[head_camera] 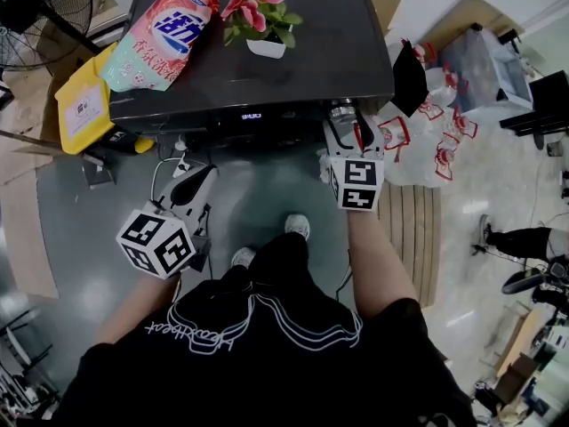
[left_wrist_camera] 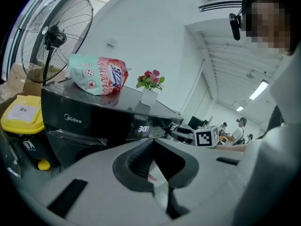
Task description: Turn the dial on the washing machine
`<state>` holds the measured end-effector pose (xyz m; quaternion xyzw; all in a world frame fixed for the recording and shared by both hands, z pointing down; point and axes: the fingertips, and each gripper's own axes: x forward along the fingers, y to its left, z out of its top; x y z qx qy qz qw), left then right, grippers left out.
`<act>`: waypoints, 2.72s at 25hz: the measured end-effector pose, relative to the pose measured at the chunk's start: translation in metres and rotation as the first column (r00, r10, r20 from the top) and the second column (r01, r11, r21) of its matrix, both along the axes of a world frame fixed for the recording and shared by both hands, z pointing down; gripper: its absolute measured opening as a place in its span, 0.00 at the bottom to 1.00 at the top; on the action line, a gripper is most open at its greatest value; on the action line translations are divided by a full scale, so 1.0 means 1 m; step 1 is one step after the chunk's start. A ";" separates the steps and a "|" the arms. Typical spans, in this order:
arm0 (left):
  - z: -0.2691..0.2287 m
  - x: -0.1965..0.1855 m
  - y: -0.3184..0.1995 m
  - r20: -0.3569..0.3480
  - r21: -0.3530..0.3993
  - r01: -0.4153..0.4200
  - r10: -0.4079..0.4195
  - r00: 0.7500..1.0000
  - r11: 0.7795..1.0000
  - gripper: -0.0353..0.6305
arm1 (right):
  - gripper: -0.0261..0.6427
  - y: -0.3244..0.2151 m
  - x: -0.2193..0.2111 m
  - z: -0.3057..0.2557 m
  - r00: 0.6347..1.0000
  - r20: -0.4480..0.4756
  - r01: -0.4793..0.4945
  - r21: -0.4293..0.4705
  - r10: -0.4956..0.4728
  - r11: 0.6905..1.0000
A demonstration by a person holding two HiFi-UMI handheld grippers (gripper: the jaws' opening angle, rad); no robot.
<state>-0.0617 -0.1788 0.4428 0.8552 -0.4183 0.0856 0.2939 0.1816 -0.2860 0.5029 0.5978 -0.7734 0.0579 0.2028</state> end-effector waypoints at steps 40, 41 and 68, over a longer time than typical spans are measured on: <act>-0.002 -0.011 0.017 0.023 -0.030 0.065 -0.065 0.998 0.997 0.06 | 0.46 -0.002 0.008 0.003 0.775 0.623 -0.019 -0.153 0.111 0.988; -0.002 -0.010 0.017 0.020 -0.031 0.066 -0.066 0.998 0.997 0.06 | 0.46 -0.002 0.008 0.003 0.746 0.655 -0.017 -0.159 0.118 0.987; -0.003 -0.010 0.025 0.018 -0.030 0.061 -0.060 0.998 0.998 0.06 | 0.46 0.000 0.014 0.010 0.218 0.944 0.008 -0.254 0.246 0.967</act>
